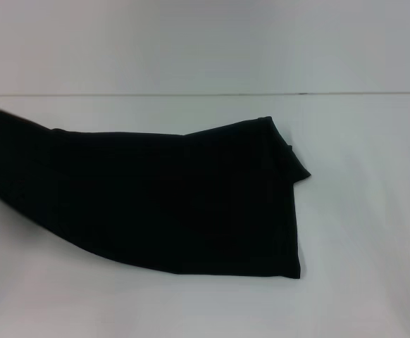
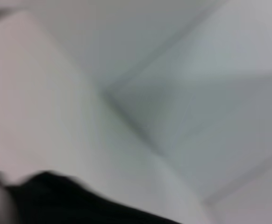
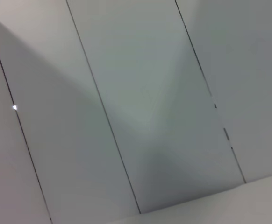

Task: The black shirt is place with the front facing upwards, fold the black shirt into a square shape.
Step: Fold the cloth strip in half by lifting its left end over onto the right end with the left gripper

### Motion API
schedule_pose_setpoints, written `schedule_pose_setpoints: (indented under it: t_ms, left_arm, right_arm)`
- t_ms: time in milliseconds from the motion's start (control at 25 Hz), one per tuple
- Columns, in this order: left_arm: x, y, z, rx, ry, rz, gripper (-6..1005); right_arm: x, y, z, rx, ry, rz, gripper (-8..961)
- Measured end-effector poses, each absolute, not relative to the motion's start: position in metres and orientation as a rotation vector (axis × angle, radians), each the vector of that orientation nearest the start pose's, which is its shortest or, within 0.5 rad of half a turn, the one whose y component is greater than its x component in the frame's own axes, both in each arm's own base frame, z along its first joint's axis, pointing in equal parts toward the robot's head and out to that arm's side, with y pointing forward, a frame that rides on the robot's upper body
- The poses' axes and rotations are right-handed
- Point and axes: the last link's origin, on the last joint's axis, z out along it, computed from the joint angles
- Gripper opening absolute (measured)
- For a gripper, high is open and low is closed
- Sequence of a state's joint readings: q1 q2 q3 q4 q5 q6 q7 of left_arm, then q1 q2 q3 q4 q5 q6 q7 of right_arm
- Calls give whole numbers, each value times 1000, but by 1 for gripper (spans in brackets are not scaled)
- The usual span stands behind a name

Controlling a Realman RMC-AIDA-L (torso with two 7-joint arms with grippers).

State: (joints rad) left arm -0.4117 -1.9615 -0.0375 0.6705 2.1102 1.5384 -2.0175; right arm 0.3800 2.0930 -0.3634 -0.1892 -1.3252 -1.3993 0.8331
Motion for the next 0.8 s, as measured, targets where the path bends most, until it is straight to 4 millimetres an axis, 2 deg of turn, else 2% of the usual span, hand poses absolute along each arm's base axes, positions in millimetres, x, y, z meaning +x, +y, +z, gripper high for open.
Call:
schedule_pose_setpoints:
  t_ms: [160,280,400,440,560,680,720,800]
  left_arm:
    - [-334,324,126,-1846,-1467,-1253,20]
    - [-290,348,99,-2033,-1453,-1320,20]
    - [-251,364,64,-2184,-1432,-1349,21]
    - [-232,370,45,-2251,-1411,-1351,21]
    - [-192,377,-1,-2423,-1372,-1293,21]
    - [-171,379,-49,-2556,-1377,-1128,22]
    - [-172,378,-65,-2565,-1389,-1062,22]
    - [-175,376,-85,-2560,-1400,-985,22]
  right_arm:
    - [347,294,25,-1644,754,1066,870]
    - [354,285,29,-1611,749,1057,870]
    - [360,277,33,-1584,748,1052,871]
    - [361,275,33,-1579,749,1050,871]
    - [364,271,34,-1573,753,1046,871]
    - [363,269,31,-1581,758,1047,871]
    - [363,269,30,-1585,760,1049,871]
    - [362,268,28,-1590,759,1051,871]
